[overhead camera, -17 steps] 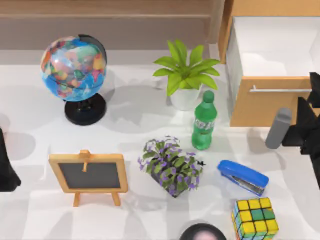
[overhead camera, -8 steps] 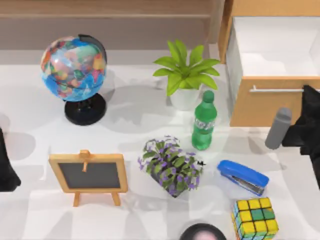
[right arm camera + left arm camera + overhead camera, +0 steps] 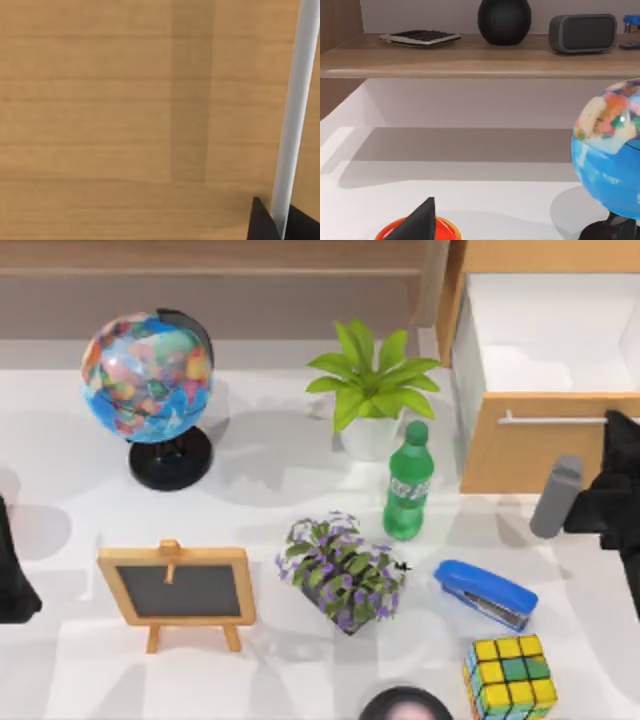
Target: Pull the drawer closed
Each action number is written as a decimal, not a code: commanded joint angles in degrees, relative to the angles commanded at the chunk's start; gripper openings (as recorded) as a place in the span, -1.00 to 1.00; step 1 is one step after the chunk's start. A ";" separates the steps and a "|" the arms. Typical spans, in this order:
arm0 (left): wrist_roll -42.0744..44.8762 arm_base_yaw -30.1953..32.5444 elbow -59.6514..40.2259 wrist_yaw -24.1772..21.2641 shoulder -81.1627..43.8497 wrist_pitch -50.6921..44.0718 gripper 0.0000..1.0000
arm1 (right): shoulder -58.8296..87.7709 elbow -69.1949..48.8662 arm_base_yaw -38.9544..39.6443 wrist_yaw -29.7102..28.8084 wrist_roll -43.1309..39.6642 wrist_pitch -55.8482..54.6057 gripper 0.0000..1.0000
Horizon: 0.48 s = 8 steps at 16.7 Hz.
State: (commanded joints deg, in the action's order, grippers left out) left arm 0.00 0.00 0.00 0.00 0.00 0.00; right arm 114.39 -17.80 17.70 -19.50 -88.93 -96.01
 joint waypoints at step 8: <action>0.00 0.00 0.00 0.00 0.00 0.00 1.00 | 3.53 -11.17 -3.26 3.03 -0.08 7.75 -1.00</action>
State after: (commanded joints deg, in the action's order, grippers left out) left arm 0.00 0.00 0.00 0.00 0.00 0.00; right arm 117.92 -28.97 14.44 -16.47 -89.01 -88.26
